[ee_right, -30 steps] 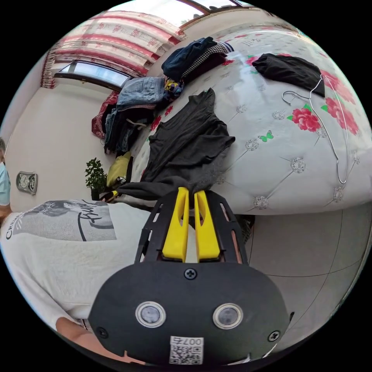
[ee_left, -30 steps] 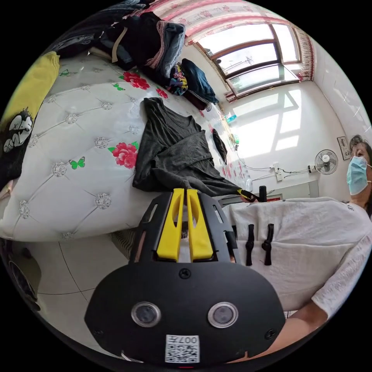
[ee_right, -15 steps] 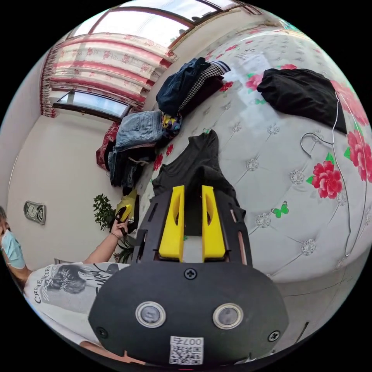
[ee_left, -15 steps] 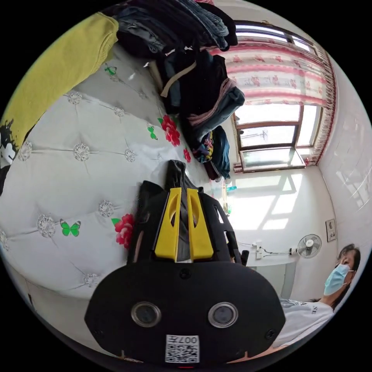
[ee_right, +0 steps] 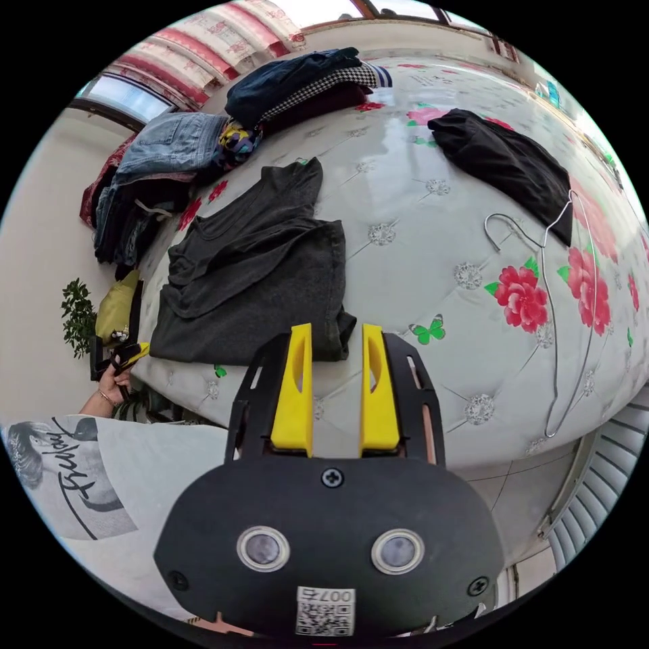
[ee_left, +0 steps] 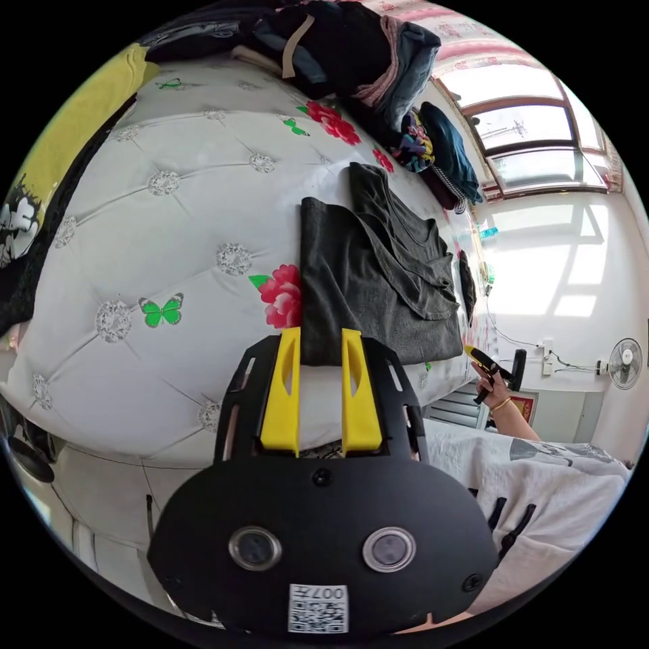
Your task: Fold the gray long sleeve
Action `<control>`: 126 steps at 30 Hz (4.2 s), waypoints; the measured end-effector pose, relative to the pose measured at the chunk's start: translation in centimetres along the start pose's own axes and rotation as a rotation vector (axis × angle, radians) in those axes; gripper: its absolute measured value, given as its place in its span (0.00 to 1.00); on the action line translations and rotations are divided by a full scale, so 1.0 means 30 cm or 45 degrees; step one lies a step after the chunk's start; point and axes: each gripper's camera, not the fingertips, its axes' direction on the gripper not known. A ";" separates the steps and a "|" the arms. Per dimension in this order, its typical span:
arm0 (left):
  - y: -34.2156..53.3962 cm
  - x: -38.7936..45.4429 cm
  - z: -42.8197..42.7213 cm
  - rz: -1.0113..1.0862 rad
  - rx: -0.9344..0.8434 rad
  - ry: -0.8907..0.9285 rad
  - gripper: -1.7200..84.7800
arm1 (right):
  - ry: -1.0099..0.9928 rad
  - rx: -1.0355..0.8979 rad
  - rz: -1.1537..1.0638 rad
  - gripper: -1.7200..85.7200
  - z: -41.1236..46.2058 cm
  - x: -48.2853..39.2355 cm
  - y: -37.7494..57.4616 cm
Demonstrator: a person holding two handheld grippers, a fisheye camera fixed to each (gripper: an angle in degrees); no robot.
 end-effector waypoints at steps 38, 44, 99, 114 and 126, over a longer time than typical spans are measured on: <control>0.122 0.114 -0.290 0.307 -0.077 0.327 0.01 | -0.475 0.205 0.009 0.02 -0.395 0.151 0.393; 0.216 -0.014 -0.225 0.148 -0.161 0.419 0.01 | -0.540 0.100 0.114 0.02 -0.317 0.223 0.483; -0.320 -0.083 0.051 -0.251 0.219 0.411 0.12 | -0.458 0.222 0.641 0.11 0.397 -0.092 -0.284; -0.120 -0.280 -0.010 -0.381 0.325 0.587 0.15 | -0.521 -0.264 -0.889 0.12 0.700 -1.358 -0.551; -0.149 -0.242 0.068 -0.144 0.109 0.785 0.23 | -0.512 -0.129 0.102 0.15 0.757 -0.774 -0.663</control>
